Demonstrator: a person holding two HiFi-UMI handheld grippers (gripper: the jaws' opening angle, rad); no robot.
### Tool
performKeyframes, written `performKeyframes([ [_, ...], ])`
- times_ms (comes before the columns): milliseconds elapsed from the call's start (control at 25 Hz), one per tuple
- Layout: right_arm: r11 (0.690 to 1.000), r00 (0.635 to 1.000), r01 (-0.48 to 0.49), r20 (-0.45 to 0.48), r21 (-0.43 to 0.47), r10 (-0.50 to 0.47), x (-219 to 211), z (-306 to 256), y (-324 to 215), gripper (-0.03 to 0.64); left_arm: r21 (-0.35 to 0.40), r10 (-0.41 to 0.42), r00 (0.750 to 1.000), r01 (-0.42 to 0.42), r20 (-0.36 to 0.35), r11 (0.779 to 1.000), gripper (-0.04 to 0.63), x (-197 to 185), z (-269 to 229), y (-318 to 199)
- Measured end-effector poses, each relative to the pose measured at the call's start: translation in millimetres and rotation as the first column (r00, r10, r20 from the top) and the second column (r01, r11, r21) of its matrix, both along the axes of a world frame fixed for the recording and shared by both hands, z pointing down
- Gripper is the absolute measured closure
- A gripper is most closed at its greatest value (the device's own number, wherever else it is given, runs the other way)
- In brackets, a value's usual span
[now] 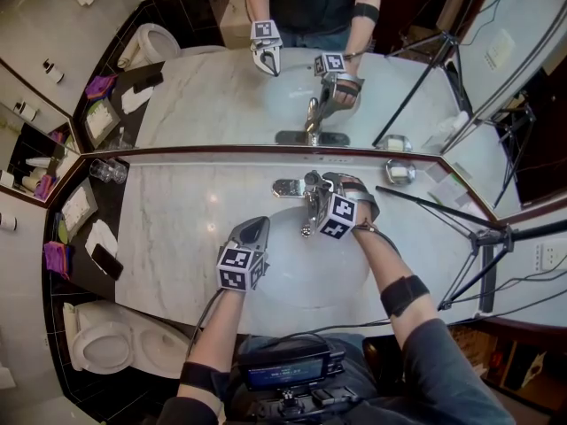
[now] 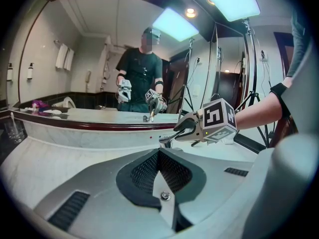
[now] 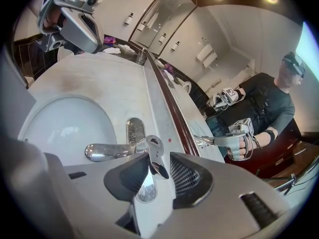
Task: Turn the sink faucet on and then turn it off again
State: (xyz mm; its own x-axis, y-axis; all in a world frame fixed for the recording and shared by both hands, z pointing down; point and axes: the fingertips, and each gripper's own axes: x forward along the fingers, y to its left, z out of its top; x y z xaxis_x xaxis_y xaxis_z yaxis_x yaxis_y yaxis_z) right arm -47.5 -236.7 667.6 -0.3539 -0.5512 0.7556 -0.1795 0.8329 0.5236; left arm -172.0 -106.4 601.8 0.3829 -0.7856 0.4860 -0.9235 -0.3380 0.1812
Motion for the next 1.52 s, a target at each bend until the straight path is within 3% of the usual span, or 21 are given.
performKeyframes([
  [160, 0.999, 0.996, 0.043, -0.08, 0.008, -0.043, 0.5, -1.3, 1.4, 0.456, 0.003, -0.01, 1.0, 0.01, 0.003, 1.0, 0.595, -4.2, -2.5, -0.5],
  [320, 0.999, 0.996, 0.035, -0.08, 0.011, -0.034, 5.9, -6.3, 9.8, 0.454, 0.011, -0.012, 1.0, 0.012, -0.002, 1.0, 0.595, -3.7, -7.7, -2.6],
  [640, 0.999, 0.999, -0.047, 0.025, -0.004, 0.047, 23.3, -34.4, 26.7, 0.456, 0.036, -0.014, 1.0, 0.014, -0.004, 0.999, 0.595, -4.9, -20.5, -8.5],
  [1000, 0.977, 0.944, -0.209, 0.253, -0.031, 0.21, 46.3, -68.8, 50.0, 0.595, 0.051, -0.008, 1.0, 0.008, -0.002, 0.999, 0.595, -7.1, -30.4, -6.0],
  [1080, 0.964, 0.909, -0.256, 0.322, -0.07, 0.265, 51.9, -72.6, 56.2, 0.595, 0.053, -0.005, 1.0, 0.005, 0.0, 0.999, 0.595, -6.7, -32.2, -4.7],
  [1160, 0.94, 0.846, -0.313, 0.411, -0.136, 0.341, 58.3, -79.4, 61.4, 0.597, 0.057, -0.002, 1.0, 0.002, 0.001, 0.998, 0.595, -5.9, -34.3, -4.0],
  [1360, 0.852, 0.621, -0.394, 0.585, -0.343, 0.523, 75.8, -98.6, 75.3, 0.597, 0.067, -0.003, 1.0, 0.003, -0.002, 0.998, 0.595, -3.8, -38.6, -2.4],
  [1520, 0.822, 0.546, -0.407, 0.616, -0.398, 0.568, 90.1, -91.2, 84.9, 0.597, 0.07, -0.006, 1.0, 0.007, -0.01, 0.997, 0.595, -4.8, -39.3, 0.2],
])
